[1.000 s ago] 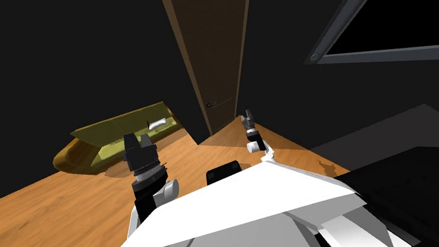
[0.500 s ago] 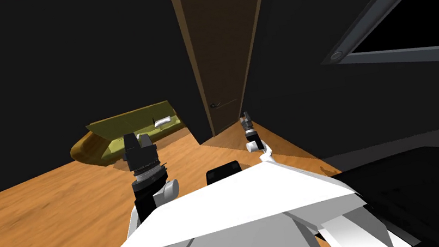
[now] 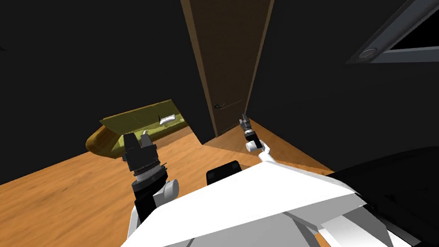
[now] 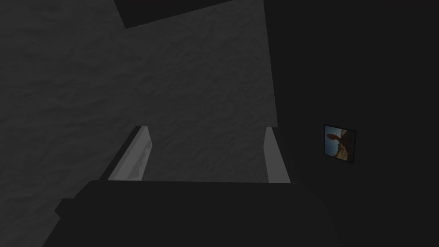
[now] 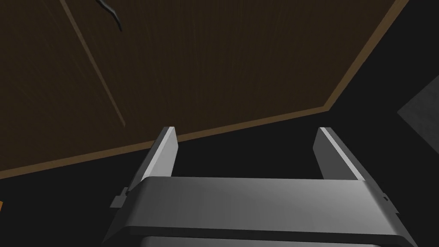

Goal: Pull the door open

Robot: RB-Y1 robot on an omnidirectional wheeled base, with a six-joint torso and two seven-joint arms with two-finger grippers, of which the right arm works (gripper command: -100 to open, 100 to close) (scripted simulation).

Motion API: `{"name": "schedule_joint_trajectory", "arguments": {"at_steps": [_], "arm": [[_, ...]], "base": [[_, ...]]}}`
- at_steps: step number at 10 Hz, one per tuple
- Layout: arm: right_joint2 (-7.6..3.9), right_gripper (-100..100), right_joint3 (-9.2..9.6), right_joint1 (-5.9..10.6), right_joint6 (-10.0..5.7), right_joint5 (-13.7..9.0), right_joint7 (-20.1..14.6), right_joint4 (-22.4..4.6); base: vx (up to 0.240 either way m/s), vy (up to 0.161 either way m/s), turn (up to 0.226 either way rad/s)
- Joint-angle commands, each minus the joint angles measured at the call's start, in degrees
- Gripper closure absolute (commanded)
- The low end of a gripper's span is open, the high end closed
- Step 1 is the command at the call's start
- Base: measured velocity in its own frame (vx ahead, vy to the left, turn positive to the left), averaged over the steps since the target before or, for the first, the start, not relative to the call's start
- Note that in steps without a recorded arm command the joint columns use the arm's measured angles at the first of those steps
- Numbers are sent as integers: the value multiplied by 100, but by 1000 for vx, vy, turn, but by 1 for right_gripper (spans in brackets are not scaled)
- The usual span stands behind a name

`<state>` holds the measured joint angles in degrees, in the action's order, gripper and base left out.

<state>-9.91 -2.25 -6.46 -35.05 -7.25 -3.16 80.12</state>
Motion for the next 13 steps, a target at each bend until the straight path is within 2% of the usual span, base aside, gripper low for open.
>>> {"name": "schedule_joint_trajectory", "arguments": {"at_steps": [1, 13], "arm": [[-30, -100, 3, 77, -7, -3, 4, -214], [-262, -100, -9, 790, -107, -35, 35, -1912]], "base": [[95, -44, 167], [83, -51, 135]]}}
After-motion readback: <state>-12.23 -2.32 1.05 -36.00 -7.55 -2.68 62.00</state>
